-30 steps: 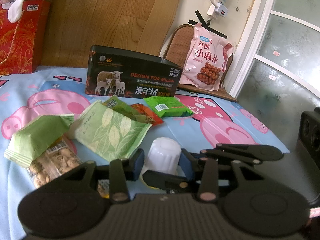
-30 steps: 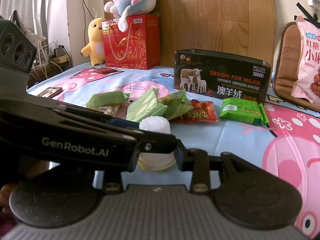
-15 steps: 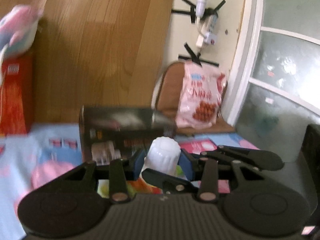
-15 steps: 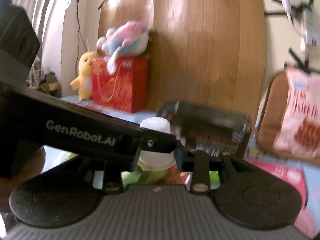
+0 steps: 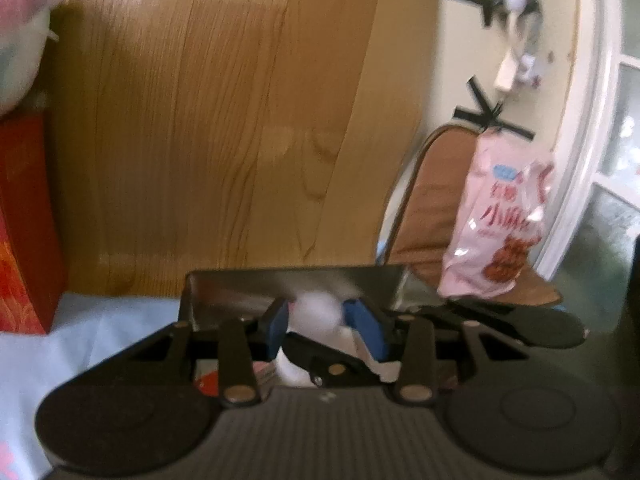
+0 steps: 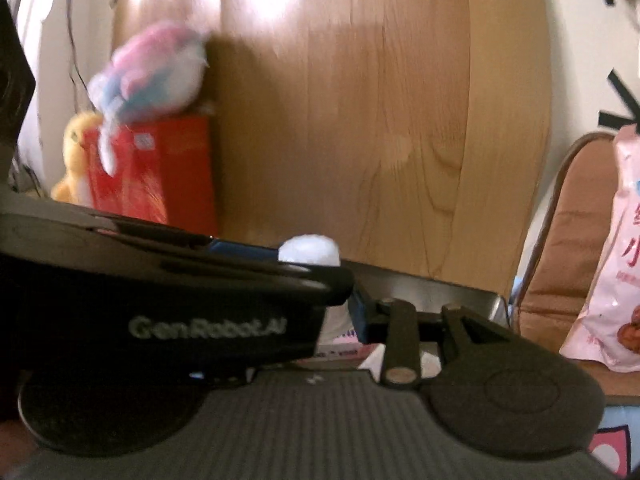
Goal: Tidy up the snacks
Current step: 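Lift the white cup into the black box and open the right gripper, then move the left gripper down to the light green leaf-pattern bag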
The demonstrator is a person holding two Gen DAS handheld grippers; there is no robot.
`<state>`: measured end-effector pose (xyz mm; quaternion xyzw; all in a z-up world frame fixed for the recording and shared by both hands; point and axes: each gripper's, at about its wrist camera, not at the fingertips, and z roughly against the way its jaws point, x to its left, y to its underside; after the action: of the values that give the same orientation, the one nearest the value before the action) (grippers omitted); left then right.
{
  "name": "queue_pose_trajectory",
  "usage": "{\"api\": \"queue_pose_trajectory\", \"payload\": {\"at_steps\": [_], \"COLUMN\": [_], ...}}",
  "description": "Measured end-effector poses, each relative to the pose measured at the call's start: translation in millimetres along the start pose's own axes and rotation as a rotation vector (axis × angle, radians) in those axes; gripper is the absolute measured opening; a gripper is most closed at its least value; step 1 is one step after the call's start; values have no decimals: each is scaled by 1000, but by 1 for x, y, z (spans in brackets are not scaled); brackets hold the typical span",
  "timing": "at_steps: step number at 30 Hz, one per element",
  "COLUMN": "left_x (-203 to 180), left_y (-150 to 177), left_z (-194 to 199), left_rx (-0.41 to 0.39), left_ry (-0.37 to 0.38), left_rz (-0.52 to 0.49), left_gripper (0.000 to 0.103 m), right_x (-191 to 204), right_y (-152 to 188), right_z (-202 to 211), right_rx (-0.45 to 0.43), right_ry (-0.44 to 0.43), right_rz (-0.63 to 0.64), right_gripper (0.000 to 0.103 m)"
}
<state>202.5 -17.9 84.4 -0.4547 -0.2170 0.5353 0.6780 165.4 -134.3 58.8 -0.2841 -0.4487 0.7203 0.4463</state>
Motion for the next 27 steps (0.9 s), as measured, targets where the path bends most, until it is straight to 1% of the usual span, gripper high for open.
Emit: {"api": "queue_pose_trajectory", "payload": {"at_steps": [2,3,4,6,8,10,12,14,18,21,22,24,25,26,27], "left_x": [3,4,6,15,31,49,65,79,93,98,101,105,105,104,102], "left_y": [3,4,6,9,14,29,46,67,103,122,127,133,136,138,140], "left_z": [2,8,18,38,60,83,103,120,142,152,154,153,152,152,151], "left_rx": [6,-7,-27,-63,-78,-83,-77,-62,-31,-27,-23,-1,11,22,31], "left_ry": [12,20,21,20,25,21,5,-21,-53,-75,-82,-95,-96,-89,-79], "left_rz": [11,16,24,58,121,189,243,287,342,374,386,407,414,416,411], "left_gripper": [43,46,47,47,47,47,47,47,47,47,47,47,45,44,44], "right_x": [-1,-1,-2,-4,-7,-9,-5,5,27,36,37,36,35,33,33], "right_y": [3,5,5,10,19,29,47,64,90,100,102,105,106,106,106], "right_z": [4,11,16,31,51,63,77,87,102,105,104,102,103,102,105], "right_rx": [-14,-33,-52,-81,-97,-66,-11,29,93,121,134,157,160,162,161], "right_ry": [3,5,8,6,-26,-87,-184,-236,-295,-289,-288,-308,-320,-324,-324], "right_rz": [-5,-10,-17,-42,-79,-127,-180,-187,-205,-224,-241,-288,-314,-333,-346], "right_gripper": [46,49,55,56,55,55,54,53,51,51,49,40,35,27,21]}}
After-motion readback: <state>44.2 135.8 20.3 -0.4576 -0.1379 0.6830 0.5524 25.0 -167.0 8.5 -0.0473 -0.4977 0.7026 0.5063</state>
